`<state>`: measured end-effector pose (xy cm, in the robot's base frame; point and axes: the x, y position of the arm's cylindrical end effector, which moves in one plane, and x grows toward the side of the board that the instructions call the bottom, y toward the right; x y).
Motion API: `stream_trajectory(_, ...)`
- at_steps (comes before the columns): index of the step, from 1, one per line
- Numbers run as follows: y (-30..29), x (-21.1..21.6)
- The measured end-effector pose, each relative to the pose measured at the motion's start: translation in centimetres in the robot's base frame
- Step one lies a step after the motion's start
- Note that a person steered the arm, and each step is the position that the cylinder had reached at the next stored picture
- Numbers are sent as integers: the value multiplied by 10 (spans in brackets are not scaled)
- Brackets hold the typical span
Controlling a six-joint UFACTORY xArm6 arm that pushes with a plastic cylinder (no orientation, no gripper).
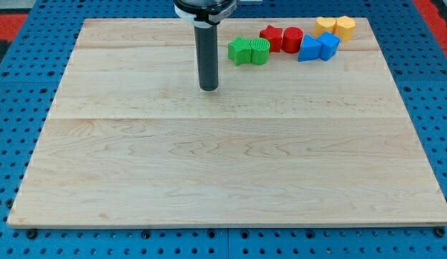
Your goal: Move your arm right to yellow hexagon
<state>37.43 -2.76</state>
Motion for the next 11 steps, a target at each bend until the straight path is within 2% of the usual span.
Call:
stream_trajectory(5,2,9)
stream_trajectory(6,62,3)
stream_trajectory(7,132,-19)
stream_trajectory(9,327,-100)
stream_trajectory(10,315,-147)
stream_trajectory(11,286,-171)
